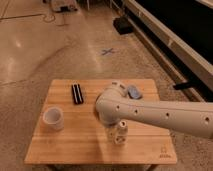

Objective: Knock the bottle over

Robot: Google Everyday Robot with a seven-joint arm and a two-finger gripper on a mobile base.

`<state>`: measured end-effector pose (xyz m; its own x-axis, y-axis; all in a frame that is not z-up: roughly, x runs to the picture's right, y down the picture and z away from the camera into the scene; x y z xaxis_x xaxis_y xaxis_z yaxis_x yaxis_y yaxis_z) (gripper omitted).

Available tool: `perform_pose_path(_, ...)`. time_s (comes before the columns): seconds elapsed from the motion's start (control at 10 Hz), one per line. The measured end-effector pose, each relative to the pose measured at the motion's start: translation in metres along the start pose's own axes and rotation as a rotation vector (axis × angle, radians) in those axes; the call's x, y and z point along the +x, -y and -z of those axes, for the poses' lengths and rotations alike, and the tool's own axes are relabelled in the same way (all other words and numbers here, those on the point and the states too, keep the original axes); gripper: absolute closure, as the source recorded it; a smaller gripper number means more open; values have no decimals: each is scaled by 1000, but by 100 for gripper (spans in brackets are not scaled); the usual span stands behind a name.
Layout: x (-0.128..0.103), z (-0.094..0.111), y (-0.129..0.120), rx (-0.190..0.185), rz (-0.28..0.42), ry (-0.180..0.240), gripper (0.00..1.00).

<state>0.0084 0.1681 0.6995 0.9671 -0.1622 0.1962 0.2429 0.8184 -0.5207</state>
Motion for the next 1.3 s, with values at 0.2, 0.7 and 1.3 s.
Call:
perform_pose_path(0.2, 11, -2, 5, 3, -3, -16, 20)
perform_pose_path(0.7, 57, -6, 29, 23, -8, -72, 20)
perform_pose_path(1.3, 66, -3, 58, 84, 13, -68, 20)
